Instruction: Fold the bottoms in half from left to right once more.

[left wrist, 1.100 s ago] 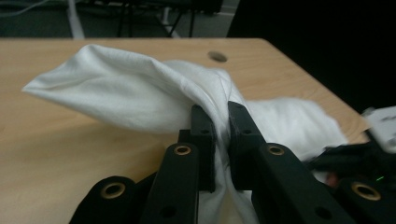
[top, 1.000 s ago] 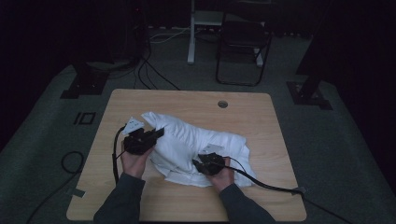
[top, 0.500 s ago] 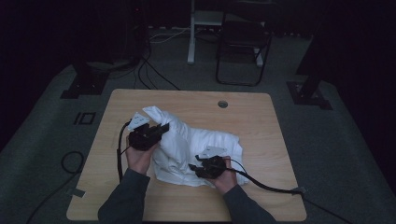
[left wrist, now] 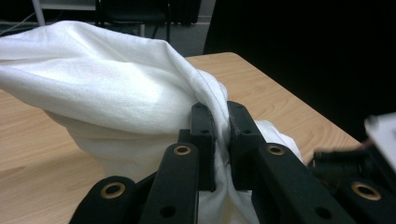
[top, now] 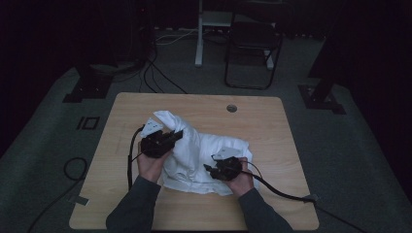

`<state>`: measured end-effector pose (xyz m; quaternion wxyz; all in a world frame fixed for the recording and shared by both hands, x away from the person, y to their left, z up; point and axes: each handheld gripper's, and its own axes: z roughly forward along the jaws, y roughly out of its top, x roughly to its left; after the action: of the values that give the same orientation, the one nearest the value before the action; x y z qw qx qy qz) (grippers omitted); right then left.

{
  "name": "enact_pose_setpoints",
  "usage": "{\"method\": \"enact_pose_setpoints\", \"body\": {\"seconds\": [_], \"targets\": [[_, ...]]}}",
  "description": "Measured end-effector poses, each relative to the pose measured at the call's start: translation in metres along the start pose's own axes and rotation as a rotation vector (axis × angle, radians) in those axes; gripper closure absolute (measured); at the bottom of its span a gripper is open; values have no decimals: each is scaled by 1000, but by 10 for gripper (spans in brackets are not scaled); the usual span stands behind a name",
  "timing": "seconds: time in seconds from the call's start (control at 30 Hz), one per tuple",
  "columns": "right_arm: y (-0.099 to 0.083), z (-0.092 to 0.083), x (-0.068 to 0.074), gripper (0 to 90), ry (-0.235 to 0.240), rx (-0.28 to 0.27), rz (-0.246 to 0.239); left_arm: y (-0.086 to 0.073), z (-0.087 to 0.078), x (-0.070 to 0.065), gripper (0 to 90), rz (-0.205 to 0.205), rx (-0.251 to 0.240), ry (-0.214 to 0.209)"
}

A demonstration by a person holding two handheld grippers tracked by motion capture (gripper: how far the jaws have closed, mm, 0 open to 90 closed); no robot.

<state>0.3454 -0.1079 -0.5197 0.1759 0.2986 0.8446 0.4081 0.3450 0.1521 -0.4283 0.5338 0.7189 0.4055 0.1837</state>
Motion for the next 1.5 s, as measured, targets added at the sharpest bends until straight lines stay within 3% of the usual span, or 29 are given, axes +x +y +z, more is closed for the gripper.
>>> {"method": "enact_pose_setpoints", "body": {"seconds": [0.13,0.17,0.27,0.37,0.43,0.47,0.53,0.63,0.73,0.8,1.2,1.43,1.5], "targets": [[-6,30,-2,496,-9,82,8,1,3,-5,834,9,2,-11],[-8,39,2,502,-14,88,11,1,4,-6,833,13,4,-13],[-8,45,2,511,7,59,39,2,8,-10,833,20,10,-18],[-6,36,1,472,28,65,4,2,10,-12,833,29,14,-25],[-6,19,0,468,29,27,-18,1,10,-13,833,35,16,-25],[-7,10,-3,465,28,4,-5,1,10,-13,834,35,17,-25],[-15,-7,-13,461,-22,-15,29,1,10,-13,833,39,20,-25],[-33,-19,-29,452,-77,14,104,0,12,-15,833,43,23,-29],[-52,-15,-37,451,-88,75,138,2,15,-19,833,49,28,-38],[-58,-5,-36,449,-69,105,140,3,17,-23,833,56,30,-44],[-44,19,-24,458,-35,76,121,1,31,-38,833,103,75,-61],[-41,13,-26,414,20,106,56,-4,40,-43,833,116,93,-73],[-44,-1,-29,407,19,74,42,-6,42,-45,833,124,100,-78]]}}
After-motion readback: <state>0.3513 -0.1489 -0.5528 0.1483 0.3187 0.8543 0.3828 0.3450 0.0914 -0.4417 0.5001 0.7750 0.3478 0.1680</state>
